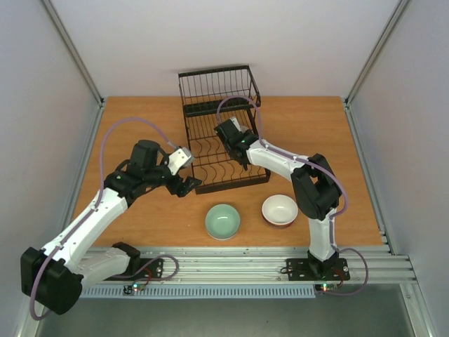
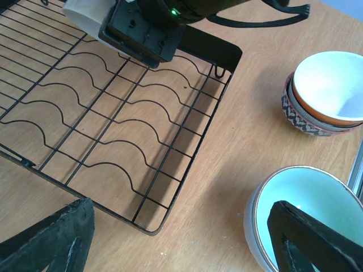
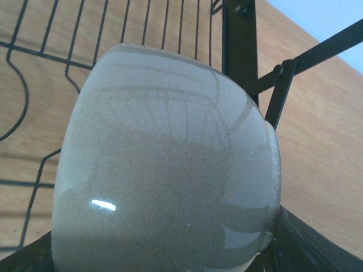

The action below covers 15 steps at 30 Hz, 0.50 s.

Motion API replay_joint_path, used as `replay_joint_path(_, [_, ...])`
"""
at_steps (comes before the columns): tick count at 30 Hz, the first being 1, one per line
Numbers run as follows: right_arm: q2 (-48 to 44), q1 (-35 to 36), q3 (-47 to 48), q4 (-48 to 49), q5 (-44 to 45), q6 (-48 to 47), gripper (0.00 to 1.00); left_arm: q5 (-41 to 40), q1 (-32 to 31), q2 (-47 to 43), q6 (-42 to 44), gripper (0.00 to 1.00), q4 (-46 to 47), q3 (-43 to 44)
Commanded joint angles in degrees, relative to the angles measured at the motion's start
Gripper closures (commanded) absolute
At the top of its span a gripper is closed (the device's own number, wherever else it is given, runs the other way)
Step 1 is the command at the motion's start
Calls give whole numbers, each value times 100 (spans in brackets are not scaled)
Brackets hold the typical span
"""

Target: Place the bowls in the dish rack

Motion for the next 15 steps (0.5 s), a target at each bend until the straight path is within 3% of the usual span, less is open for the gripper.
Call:
replay_joint_path(1, [164, -81, 363, 468, 710, -354, 99, 5, -12, -98, 117, 16, 232, -80])
replay_joint_path(6, [471, -106, 524, 536, 1071, -442, 99, 9, -12, -82, 133, 16, 226, -91])
replay_joint_path(15, [880, -247, 713, 400, 783, -216, 99, 32, -12, -43, 160, 16, 209, -100])
